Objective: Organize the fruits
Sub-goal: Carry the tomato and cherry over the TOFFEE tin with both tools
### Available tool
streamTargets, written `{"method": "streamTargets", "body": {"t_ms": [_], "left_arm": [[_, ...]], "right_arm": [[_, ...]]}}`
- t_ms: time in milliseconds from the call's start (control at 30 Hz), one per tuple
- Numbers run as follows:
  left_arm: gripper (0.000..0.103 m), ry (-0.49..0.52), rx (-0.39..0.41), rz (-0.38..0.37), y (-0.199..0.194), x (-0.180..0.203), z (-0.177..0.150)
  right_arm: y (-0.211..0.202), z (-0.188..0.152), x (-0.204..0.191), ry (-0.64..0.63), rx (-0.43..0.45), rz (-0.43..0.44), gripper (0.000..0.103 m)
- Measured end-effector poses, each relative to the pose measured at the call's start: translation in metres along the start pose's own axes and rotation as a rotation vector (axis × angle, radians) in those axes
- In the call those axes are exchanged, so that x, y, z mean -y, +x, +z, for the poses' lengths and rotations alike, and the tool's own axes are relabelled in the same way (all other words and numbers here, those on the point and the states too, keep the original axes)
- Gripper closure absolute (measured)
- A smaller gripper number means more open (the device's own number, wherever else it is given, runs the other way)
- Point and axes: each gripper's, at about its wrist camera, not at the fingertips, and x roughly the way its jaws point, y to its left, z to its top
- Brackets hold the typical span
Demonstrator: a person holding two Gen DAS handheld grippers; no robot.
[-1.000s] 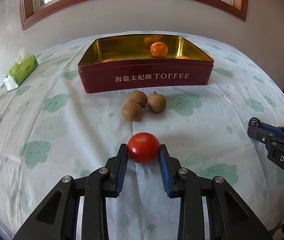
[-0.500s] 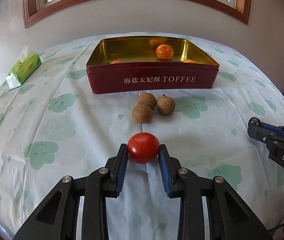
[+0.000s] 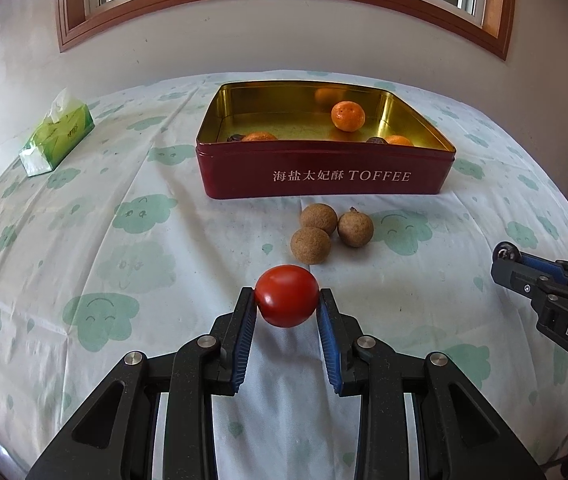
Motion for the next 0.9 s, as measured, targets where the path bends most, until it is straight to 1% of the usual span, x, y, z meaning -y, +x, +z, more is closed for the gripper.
{"method": "streamTargets", "body": {"t_ms": [233,400,667,800,900], "left_arm": [[0.071,-0.002,0.015,-0.004,-0.002,-0.004,0.016],[0.071,-0.009,0.041,-0.007,-0.005,-0.008,0.035],[0.071,-0.025,0.08,-0.007,-0.002,-0.021,0.073],[0.071,-0.021,0.098,-0.012,0.003,-0.025,0.093],[0.071,-0.019,0.097,-0.012,0.013,-0.026,0.109]], "right_arm": [[-0.001,0.014,-0.007,-0.011,0.013,0.022,0.079],[-0.002,0.033,-0.013,-0.024,0.034,0.035,0.079],[0.0,0.068,-0.02,-0.038,0.069,0.053,0.079],[0.008,0.086,-0.021,-0.037,0.071,0.06,0.079],[0.017,0.098,-0.021,-0.042,0.068,0.06,0.079]]}}
